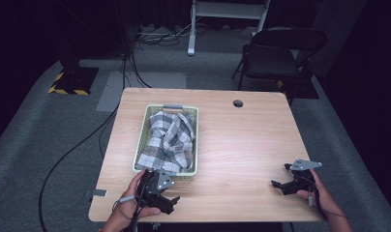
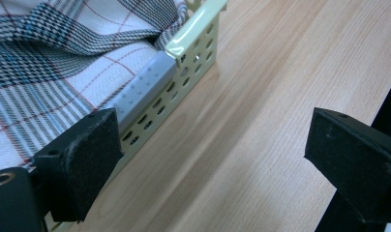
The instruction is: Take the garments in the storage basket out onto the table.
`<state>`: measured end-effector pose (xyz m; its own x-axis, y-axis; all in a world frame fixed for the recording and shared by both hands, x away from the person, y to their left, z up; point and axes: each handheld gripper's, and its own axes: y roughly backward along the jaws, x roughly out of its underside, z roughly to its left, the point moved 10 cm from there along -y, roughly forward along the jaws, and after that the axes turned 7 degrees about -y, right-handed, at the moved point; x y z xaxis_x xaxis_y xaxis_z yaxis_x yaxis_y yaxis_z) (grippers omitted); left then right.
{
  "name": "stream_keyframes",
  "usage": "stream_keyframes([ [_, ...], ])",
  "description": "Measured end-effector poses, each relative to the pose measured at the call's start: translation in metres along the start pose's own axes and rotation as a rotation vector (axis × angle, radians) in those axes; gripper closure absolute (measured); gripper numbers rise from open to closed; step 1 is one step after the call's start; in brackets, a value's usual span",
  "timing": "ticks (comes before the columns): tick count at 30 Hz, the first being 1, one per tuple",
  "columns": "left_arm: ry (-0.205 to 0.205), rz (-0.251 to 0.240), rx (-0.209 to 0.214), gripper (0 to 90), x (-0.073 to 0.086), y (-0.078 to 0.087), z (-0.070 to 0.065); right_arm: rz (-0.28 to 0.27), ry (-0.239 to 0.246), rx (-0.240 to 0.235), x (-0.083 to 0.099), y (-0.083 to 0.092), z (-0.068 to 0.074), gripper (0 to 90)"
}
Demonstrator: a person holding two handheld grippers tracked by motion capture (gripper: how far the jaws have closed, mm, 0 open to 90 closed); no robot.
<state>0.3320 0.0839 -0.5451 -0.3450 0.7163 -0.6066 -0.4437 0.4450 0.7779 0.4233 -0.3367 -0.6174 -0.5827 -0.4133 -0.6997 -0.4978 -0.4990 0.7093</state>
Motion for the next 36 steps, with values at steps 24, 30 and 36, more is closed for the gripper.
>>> stream_keyframes([
  [24, 0.009, -0.011, -0.047, 5.2, -0.023, 0.002, 0.037, 0.0, 0.0, 0.0, 0.0, 0.0, 0.0, 0.0],
  [30, 0.022, -0.026, -0.047, 5.1, -0.027, 0.001, 0.044, 0.0, 0.0, 0.0, 0.0, 0.0, 0.0, 0.0],
  [36, 0.029, -0.036, -0.052, 5.1, -0.033, 0.0, 0.052, 0.0, 0.0, 0.0, 0.0, 0.0, 0.0, 0.0],
])
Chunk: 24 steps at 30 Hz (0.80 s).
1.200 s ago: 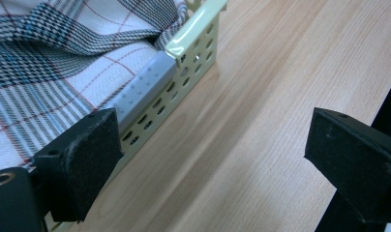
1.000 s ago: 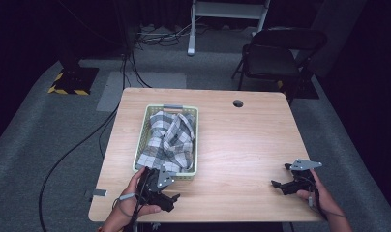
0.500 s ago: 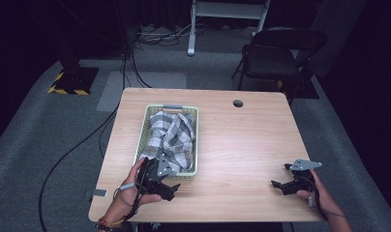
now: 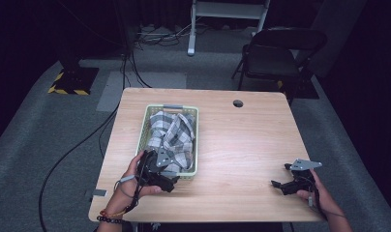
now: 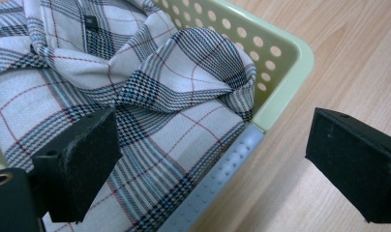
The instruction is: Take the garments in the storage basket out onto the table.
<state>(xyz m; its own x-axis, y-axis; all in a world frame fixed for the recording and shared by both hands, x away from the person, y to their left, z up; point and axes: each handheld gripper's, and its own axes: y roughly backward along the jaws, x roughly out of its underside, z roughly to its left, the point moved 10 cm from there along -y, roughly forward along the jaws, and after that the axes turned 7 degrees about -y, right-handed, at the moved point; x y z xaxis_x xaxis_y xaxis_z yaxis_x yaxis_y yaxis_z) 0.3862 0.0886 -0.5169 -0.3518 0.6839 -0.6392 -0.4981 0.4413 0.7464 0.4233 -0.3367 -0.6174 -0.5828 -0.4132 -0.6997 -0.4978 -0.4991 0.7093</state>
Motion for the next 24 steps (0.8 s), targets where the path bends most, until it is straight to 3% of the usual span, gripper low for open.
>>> stream_keyframes([
  [24, 0.099, -0.02, -0.059, 4.9, -0.008, -0.01, 0.038, 0.0, 0.0, 0.0, 0.0, 0.0, 0.0, 0.0],
])
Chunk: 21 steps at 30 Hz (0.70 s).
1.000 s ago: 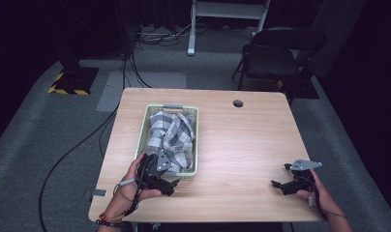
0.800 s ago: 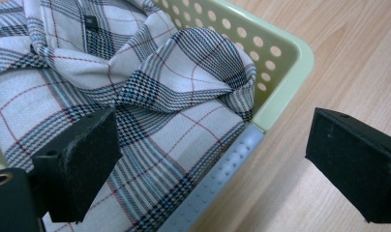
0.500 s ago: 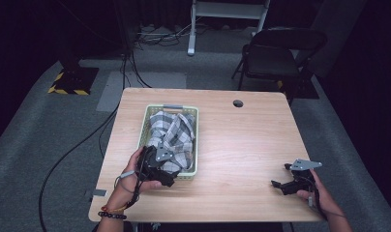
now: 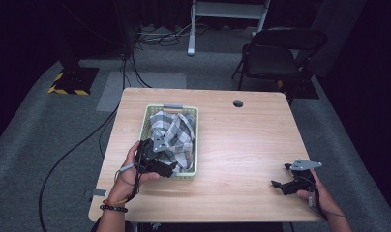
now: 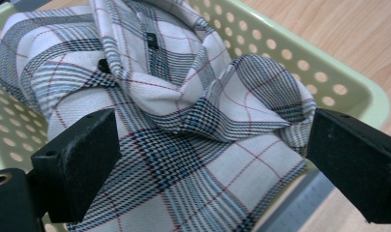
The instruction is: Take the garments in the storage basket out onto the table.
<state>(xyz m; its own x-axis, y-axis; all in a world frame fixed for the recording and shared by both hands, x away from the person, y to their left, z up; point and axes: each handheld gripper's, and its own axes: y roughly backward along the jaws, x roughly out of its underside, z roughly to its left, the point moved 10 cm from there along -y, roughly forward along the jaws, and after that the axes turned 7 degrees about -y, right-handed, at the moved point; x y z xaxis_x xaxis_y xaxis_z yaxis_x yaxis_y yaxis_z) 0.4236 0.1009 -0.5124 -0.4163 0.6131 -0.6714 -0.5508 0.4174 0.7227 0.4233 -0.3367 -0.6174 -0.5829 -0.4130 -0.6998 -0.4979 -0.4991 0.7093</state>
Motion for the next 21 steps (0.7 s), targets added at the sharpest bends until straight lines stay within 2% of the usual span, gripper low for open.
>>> stream_keyframes([
  [11, 0.021, 0.012, -0.032, 4.4, -0.003, -0.006, 0.01, 0.0, 0.0, 0.0, 0.0, 0.0, 0.0, 0.0],
  [13, 0.034, 0.014, -0.046, 4.4, -0.004, -0.007, 0.014, 0.0, 0.0, 0.0, 0.0, 0.0, 0.0, 0.0],
  [19, 0.068, 0.007, -0.047, 4.3, -0.008, -0.012, 0.022, 0.0, 0.0, 0.0, 0.0, 0.0, 0.0, 0.0],
  [21, 0.093, 0.005, -0.051, 4.2, -0.009, -0.015, 0.026, 0.0, 0.0, 0.0, 0.0, 0.0, 0.0, 0.0],
])
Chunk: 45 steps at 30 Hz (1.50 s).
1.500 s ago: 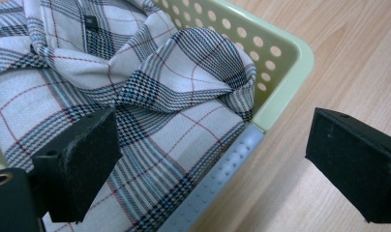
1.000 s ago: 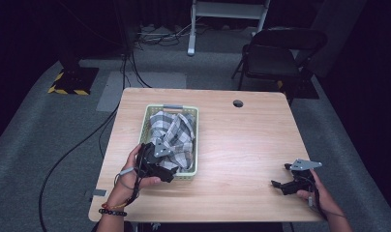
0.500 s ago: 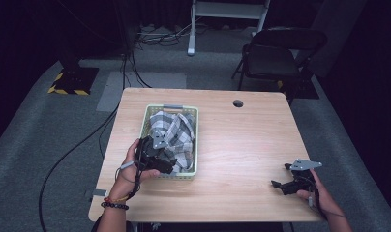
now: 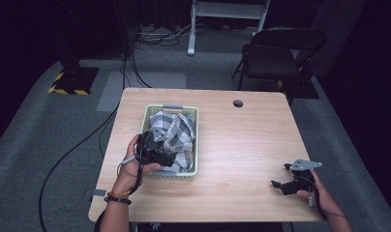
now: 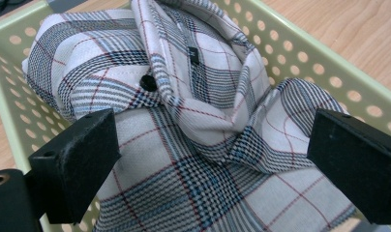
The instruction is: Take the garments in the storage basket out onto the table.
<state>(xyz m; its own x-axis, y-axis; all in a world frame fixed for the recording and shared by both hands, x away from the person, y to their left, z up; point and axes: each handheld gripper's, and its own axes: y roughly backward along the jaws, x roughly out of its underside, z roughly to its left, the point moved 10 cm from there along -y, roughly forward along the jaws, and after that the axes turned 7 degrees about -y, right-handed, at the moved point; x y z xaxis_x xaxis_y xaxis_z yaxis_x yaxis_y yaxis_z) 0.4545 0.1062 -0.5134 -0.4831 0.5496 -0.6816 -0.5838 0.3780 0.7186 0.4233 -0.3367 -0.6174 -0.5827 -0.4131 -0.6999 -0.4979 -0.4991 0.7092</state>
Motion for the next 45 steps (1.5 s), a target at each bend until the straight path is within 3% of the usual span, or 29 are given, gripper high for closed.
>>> stream_keyframes([
  [6, 0.073, -0.017, -0.011, 3.8, -0.005, -0.005, 0.009, 0.0, 0.0, 0.0, 0.0, 0.0, 0.0, 0.0],
  [10, 0.085, -0.007, -0.027, 3.6, -0.006, -0.008, 0.011, 0.0, 0.0, 0.0, 0.0, 0.0, 0.0, 0.0],
  [16, 0.101, 0.057, -0.081, 2.7, -0.004, -0.018, 0.016, 0.0, 0.0, 0.0, 0.0, 0.0, 0.0, 0.0],
  [18, 0.113, 0.098, -0.135, 2.6, -0.002, -0.022, 0.021, 0.0, 0.0, 0.0, 0.0, 0.0, 0.0, 0.0],
  [20, 0.134, 0.115, -0.152, 2.6, -0.001, -0.024, 0.023, 0.0, 0.0, 0.0, 0.0, 0.0, 0.0, 0.0],
  [28, 0.149, 0.142, -0.089, 1.3, 0.002, -0.034, 0.022, 0.0, 0.0, 0.0, 0.0, 0.0, 0.0, 0.0],
  [31, 0.178, 0.153, -0.054, 0.8, 0.003, -0.039, 0.023, 0.0, 0.0, 0.0, 0.0, 0.0, 0.0, 0.0],
  [35, 0.25, 0.183, -0.028, 0.3, 0.008, -0.049, 0.03, 0.0, 0.0, 0.0, 0.0, 0.0, 0.0, 0.0],
  [37, 0.31, 0.222, 0.047, 0.8, 0.015, -0.059, 0.027, 0.0, 0.0, 0.0, 0.0, 0.0, 0.0, 0.0],
  [39, 0.31, 0.261, 0.061, 0.4, 0.018, -0.065, 0.025, 0.0, 0.0, 0.0, 0.0, 0.0, 0.0, 0.0],
  [45, 0.289, 0.3, 0.08, 0.1, 0.018, -0.072, 0.023, 0.0, 0.0, 0.0, 0.0, 0.0, 0.0, 0.0],
])
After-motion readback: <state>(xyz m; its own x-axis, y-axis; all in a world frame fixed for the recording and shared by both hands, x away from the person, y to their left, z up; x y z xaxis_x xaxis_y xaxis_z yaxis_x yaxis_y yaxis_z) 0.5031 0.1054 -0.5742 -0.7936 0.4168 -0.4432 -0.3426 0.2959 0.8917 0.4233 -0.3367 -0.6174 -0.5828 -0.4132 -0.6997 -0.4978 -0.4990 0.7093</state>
